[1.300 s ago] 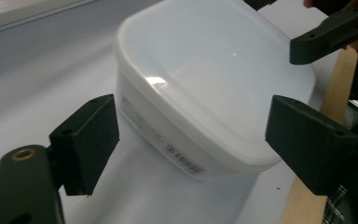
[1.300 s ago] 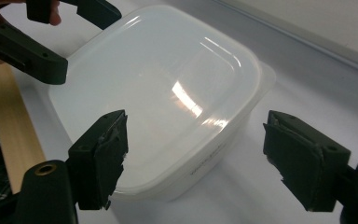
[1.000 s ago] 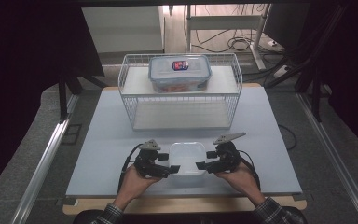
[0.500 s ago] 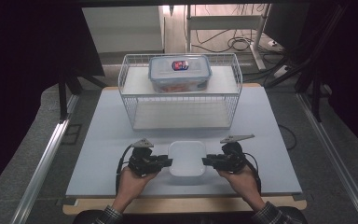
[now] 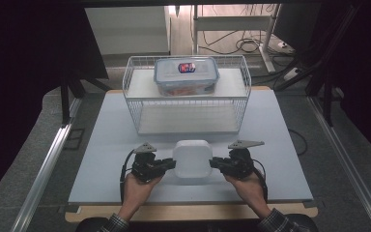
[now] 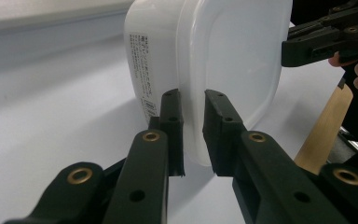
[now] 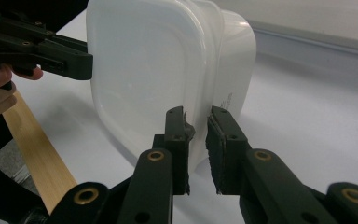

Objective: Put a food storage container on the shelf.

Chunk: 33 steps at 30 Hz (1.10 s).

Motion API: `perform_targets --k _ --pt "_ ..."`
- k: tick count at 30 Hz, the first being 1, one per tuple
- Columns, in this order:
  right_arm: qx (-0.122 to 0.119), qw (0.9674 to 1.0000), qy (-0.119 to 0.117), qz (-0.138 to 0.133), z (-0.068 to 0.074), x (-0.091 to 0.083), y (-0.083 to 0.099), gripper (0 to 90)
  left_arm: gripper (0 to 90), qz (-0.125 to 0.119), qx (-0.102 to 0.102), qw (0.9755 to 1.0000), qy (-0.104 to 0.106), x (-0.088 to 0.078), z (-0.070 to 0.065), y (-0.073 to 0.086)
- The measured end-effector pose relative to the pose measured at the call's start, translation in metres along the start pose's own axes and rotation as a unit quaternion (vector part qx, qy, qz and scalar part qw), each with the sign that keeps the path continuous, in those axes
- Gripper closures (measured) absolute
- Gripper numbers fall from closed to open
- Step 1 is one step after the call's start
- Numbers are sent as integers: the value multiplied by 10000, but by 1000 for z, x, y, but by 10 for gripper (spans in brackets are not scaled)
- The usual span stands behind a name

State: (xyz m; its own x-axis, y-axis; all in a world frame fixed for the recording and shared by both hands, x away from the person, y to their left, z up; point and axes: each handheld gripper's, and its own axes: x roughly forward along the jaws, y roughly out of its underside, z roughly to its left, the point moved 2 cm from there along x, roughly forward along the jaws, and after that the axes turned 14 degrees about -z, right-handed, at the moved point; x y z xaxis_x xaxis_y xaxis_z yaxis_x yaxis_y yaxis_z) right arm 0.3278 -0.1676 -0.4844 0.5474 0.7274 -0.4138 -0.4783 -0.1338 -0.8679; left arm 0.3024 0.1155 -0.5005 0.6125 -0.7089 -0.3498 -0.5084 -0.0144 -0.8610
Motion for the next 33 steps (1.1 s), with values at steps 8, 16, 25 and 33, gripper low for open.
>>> perform_targets --k 8,16,25,33 --pt "-110 9997 -141 -184 3 -3 -11 782 789 -124 141 9998 -31 -7 -3 -15" --pt "-263 9987 -96 -421 3 -9 -30 783 788 -220 367 9991 -67 -8 -7 -38" --pt "-412 9971 -139 -625 5 -10 -61 782 787 -419 584 9972 -197 -16 -11 -70" --pt "-547 9952 -107 -799 10 -11 -90 781 786 -574 719 9954 -283 -23 -12 -96"
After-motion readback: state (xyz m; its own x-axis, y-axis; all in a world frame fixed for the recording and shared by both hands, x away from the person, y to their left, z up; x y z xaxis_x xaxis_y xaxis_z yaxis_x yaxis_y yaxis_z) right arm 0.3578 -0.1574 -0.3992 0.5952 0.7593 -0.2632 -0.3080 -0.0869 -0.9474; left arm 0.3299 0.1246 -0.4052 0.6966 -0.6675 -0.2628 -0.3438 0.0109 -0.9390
